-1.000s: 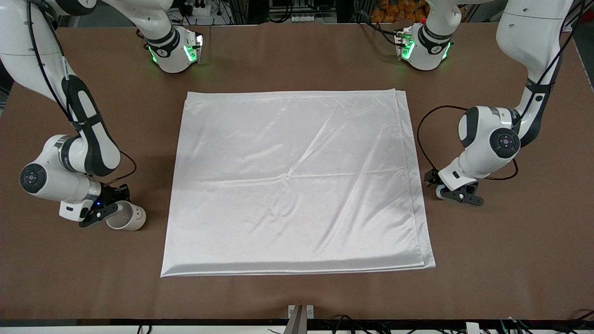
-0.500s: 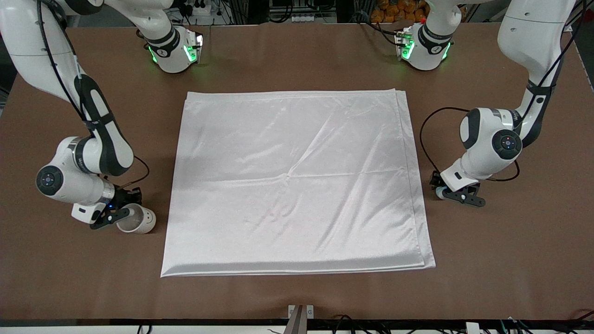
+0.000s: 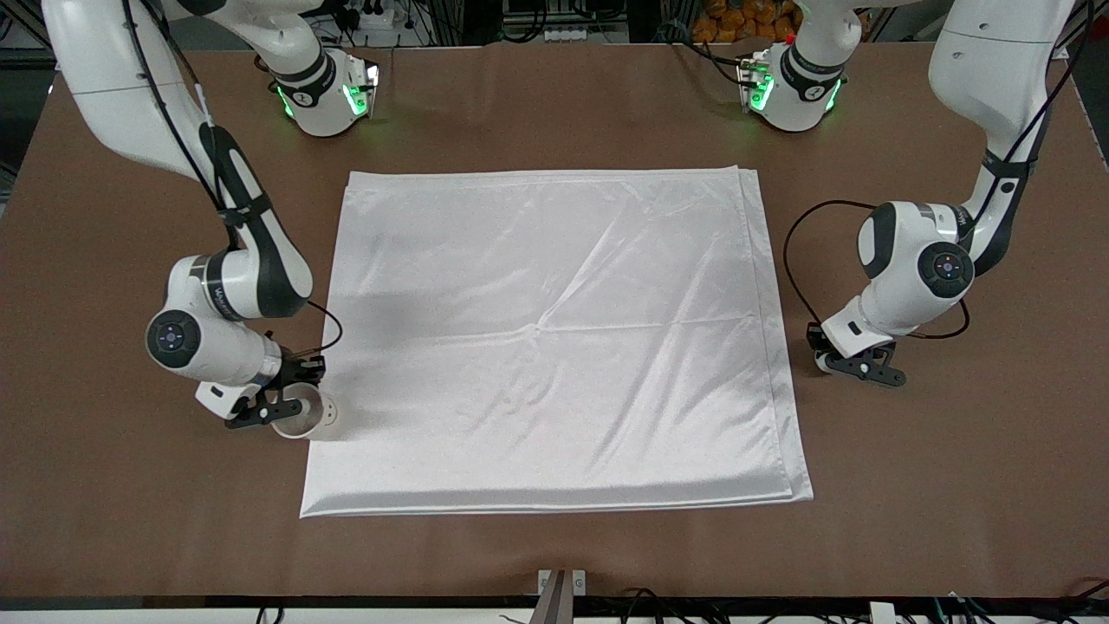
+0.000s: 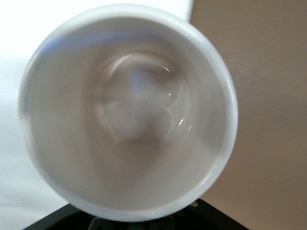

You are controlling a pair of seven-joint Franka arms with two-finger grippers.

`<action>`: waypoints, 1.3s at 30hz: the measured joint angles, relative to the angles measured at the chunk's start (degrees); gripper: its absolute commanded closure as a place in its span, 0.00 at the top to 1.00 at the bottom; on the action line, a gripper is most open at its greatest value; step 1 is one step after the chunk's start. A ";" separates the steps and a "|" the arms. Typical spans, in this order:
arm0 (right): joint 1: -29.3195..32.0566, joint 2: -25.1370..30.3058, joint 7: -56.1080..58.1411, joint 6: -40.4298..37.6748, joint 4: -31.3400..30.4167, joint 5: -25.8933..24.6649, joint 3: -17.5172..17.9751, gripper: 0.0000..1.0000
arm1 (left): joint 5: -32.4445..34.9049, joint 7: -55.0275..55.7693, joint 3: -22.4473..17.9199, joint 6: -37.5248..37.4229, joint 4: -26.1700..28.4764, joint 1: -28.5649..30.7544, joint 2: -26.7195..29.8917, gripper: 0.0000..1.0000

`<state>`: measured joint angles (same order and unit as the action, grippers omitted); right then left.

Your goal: Place blue cup into white mug on cloth

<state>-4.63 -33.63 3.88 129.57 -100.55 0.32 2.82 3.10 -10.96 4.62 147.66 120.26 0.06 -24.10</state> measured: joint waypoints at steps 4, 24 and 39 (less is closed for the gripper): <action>-4.02 0.63 -7.10 -3.92 2.71 0.02 0.24 0.00 | 0.03 -0.03 0.00 0.08 -0.11 0.00 0.01 0.00; -10.37 0.97 -34.20 -4.16 5.81 0.41 10.37 0.00 | 0.04 -0.04 0.04 0.62 -1.35 -0.01 4.58 0.00; -20.66 -0.82 -46.65 0.89 5.88 0.35 11.46 0.00 | 0.04 -0.04 0.20 -2.97 -1.55 -0.07 14.10 0.00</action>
<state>-25.29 -34.45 -42.78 130.46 -94.67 0.67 14.28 3.14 -11.00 4.83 144.70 118.71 -0.01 -9.99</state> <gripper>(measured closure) 0.806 0.960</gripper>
